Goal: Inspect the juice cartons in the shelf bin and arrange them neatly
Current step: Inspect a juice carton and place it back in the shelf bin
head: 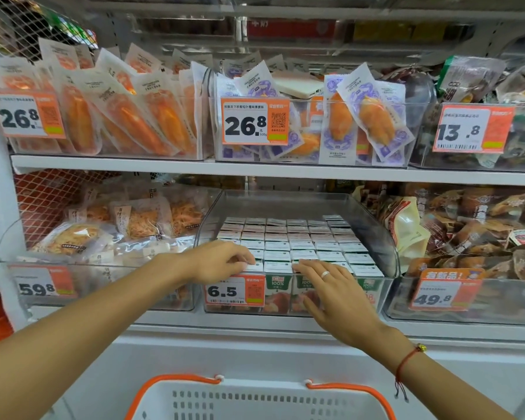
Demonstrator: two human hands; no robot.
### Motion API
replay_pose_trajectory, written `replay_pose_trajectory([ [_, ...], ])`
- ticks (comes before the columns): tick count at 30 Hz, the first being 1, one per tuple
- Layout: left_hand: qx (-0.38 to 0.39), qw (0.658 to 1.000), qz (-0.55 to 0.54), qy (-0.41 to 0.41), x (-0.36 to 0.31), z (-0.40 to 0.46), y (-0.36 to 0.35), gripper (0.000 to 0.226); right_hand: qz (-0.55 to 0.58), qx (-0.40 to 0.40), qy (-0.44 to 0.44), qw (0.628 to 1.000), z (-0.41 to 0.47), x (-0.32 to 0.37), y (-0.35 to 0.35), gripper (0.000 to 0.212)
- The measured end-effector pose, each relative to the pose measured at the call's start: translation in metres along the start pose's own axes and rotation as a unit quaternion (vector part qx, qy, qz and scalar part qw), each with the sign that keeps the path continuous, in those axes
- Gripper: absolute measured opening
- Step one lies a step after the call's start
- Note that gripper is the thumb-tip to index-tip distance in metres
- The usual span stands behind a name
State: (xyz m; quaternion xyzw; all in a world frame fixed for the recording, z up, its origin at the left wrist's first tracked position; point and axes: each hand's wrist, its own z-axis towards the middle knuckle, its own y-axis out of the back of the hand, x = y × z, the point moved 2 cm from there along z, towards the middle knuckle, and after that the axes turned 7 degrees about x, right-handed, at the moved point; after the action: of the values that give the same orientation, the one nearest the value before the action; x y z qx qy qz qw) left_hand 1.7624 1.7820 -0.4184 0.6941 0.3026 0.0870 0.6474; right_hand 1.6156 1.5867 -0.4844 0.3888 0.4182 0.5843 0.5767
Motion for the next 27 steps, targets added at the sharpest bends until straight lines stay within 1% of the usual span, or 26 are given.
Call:
replay_pose_trajectory([
  [3,-0.046,0.998,0.045,-0.003,-0.002,-0.012,-0.010,0.038,0.005,0.004,0.000,1.000,0.000,0.000,0.001,0.052],
  [5,-0.101,0.994,0.051,-0.004,-0.003,-0.022,-0.020,0.038,0.019,0.009,-0.006,1.000,0.000,0.001,0.001,0.051],
  [6,-0.142,0.988,0.052,-0.003,-0.003,-0.027,-0.026,0.037,0.030,0.009,-0.011,0.999,0.001,0.001,0.003,0.049],
  [9,-0.291,0.954,0.076,0.005,0.000,-0.049,-0.035,0.034,0.065,-0.009,-0.021,0.998,0.012,0.006,0.012,0.041],
  [12,-0.381,0.917,0.121,0.021,0.009,-0.068,-0.039,0.040,0.076,0.005,-0.005,0.997,0.038,0.018,0.022,0.039],
  [14,-0.396,0.910,0.118,0.029,0.018,-0.076,-0.046,0.046,0.078,0.046,0.006,0.996,0.061,0.025,0.024,0.037],
  [15,-0.398,0.913,0.086,0.034,0.023,-0.077,-0.051,0.049,0.080,0.075,0.007,0.994,0.073,0.028,0.023,0.036],
  [17,-0.405,0.912,-0.021,0.064,0.032,-0.075,-0.055,0.055,0.093,0.135,-0.007,0.986,0.096,0.032,0.020,0.034],
  [19,-0.401,0.899,-0.144,0.102,0.039,-0.065,-0.053,0.063,0.090,0.176,-0.019,0.980,0.116,0.034,0.017,0.034],
  [20,-0.393,0.895,-0.181,0.111,0.042,-0.058,-0.051,0.065,0.079,0.190,-0.020,0.978,0.125,0.034,0.017,0.034],
  [22,-0.391,0.893,-0.192,0.111,0.046,-0.048,-0.048,0.062,0.056,0.218,-0.007,0.974,0.140,0.033,0.018,0.032],
  [24,-0.392,0.899,-0.164,0.105,0.050,-0.045,-0.051,0.055,0.037,0.246,0.010,0.968,0.150,0.031,0.021,0.031],
  [27,-0.382,0.910,-0.128,0.100,0.059,-0.045,-0.059,0.053,0.023,0.287,0.013,0.957,0.161,0.029,0.024,0.035],
])
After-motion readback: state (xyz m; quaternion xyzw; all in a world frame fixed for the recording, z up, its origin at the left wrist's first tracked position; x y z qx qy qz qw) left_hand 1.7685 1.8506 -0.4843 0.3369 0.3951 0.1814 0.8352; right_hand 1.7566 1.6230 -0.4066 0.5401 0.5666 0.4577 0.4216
